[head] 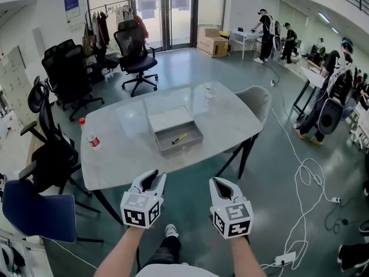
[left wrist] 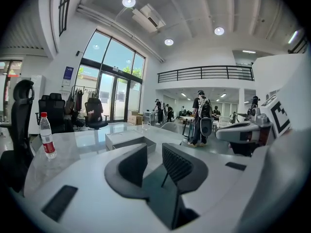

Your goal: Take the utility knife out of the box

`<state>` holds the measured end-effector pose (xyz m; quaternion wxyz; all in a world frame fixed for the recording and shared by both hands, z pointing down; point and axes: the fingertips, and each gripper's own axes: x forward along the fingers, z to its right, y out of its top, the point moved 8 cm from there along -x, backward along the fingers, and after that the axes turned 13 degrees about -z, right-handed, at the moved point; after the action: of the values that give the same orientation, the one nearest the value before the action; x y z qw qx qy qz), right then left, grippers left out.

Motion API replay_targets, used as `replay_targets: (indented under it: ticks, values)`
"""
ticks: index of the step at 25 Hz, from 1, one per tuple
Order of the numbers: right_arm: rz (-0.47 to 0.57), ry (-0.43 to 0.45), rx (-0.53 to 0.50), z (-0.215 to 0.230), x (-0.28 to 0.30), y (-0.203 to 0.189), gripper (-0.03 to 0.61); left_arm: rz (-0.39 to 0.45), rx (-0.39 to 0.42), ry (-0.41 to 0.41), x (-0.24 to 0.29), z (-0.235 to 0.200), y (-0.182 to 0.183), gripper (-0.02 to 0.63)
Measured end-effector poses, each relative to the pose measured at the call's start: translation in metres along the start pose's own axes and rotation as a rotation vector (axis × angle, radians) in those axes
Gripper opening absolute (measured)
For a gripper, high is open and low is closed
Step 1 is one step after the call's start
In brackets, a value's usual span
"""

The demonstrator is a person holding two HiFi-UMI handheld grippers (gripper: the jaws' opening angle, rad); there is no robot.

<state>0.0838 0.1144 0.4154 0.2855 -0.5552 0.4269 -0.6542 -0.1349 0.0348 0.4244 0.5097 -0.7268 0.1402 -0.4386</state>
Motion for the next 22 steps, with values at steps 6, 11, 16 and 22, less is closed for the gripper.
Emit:
replay_targets:
  ticks: [6, 11, 16, 22]
  values:
    - [-0.005, -0.008, 0.003, 0.013, 0.037, 0.027, 0.005, -0.009, -0.006, -0.015, 0.029, -0.027, 0.021, 0.102]
    - [-0.011, -0.018, 0.004, 0.022, 0.070, 0.050, 0.005, -0.022, -0.011, -0.036, 0.056, -0.053, 0.040, 0.129]
    - [-0.018, -0.032, 0.009, 0.030, 0.098, 0.070, 0.005, -0.036, -0.012, -0.061, 0.084, -0.075, 0.056, 0.150]
    - [-0.027, -0.045, 0.018, 0.042, 0.130, 0.091, 0.005, -0.064, -0.005, -0.093, 0.114, -0.096, 0.072, 0.187]
